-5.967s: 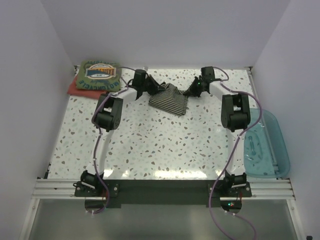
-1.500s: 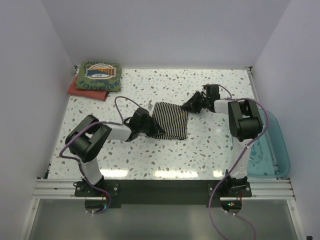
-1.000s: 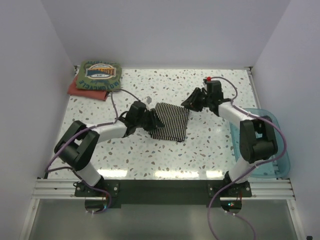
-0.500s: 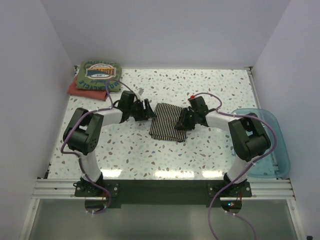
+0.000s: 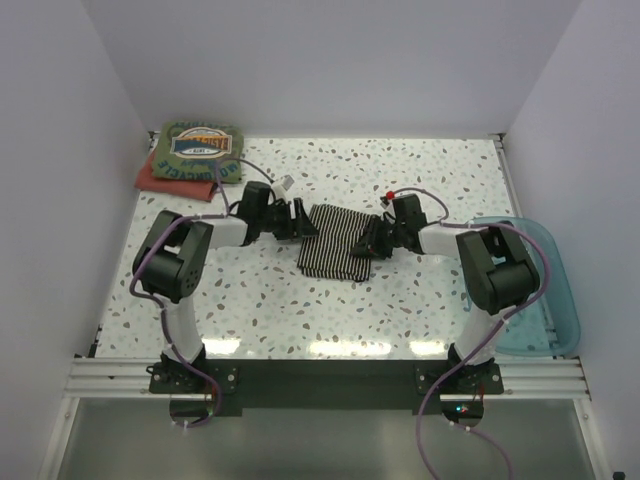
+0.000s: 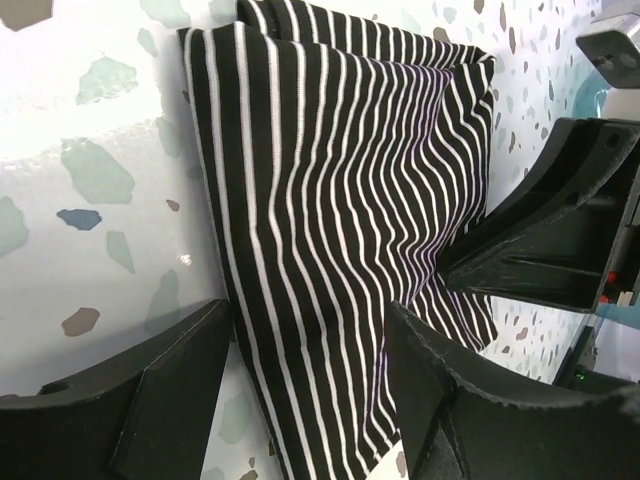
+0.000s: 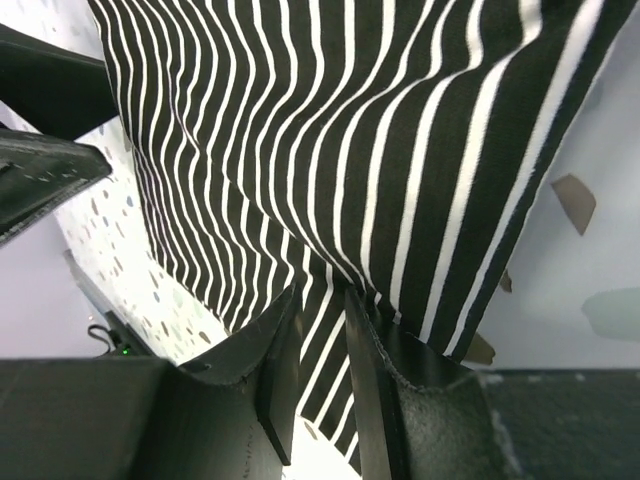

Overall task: Fold and stack the tank tops
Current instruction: Fold the tank top, then neatly place the folded tank top to the corner

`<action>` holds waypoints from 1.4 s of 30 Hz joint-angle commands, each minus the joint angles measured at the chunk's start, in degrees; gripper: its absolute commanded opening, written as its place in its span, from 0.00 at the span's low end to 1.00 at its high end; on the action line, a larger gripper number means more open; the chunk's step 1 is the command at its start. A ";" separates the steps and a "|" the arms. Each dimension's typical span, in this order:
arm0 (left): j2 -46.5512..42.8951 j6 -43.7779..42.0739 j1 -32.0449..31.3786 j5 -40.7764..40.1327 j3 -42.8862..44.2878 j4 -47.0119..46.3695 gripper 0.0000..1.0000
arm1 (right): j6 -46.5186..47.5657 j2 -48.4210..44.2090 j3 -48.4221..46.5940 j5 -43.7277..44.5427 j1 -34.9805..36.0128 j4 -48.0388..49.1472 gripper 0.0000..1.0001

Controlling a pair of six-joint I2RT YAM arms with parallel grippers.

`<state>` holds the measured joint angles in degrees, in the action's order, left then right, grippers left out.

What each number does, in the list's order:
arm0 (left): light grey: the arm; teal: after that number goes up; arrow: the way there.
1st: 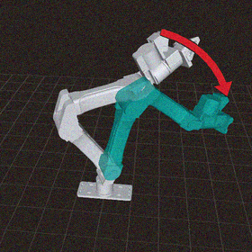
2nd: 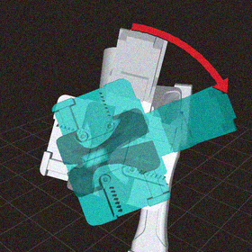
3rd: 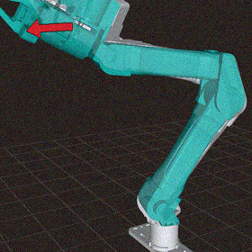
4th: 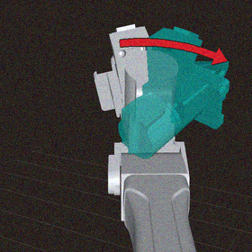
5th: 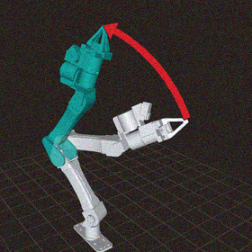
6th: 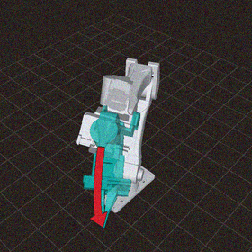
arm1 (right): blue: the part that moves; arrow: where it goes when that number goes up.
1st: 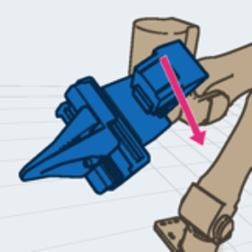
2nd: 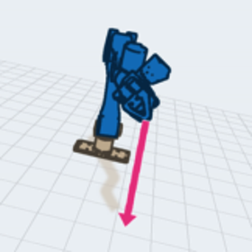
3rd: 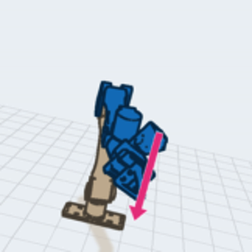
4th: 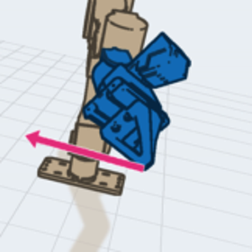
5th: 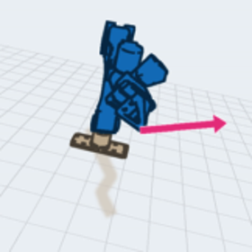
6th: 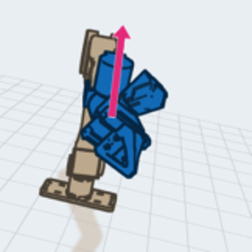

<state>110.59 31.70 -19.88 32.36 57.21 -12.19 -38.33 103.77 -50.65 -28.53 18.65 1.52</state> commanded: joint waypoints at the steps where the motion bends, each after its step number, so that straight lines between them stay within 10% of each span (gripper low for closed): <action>1: 4.72 -2.26 -3.05 -7.65 -3.69 8.67 0.68 | 3.61 5.04 2.58 3.75 -0.99 -2.14 0.29; 14: 4.20 2.84 -4.20 -11.17 -4.66 7.78 0.53 | 3.96 8.03 1.35 3.74 -1.25 -1.96 0.26; 21: 2.71 -1.54 -4.38 -20.64 1.22 17.18 0.00 | 3.26 4.09 -0.22 4.27 -1.25 -3.44 0.42; 25: 2.53 -5.77 -4.38 -32.17 10.19 27.19 0.00 | 3.26 -2.49 -4.18 5.06 -0.73 -9.06 0.60; 33: 9.19 -16.22 -2.80 -54.65 32.21 36.17 0.00 | 3.17 -10.15 -11.91 6.21 0.51 -15.31 0.63; 42: 17.11 -26.06 3.26 -58.46 52.62 38.64 0.00 | 4.66 -12.01 -13.51 6.39 0.59 -18.75 0.62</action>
<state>126.21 12.21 -18.87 -21.61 102.26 25.15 -35.07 93.30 -62.41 -23.27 19.18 -14.04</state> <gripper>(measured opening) 0.100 0.622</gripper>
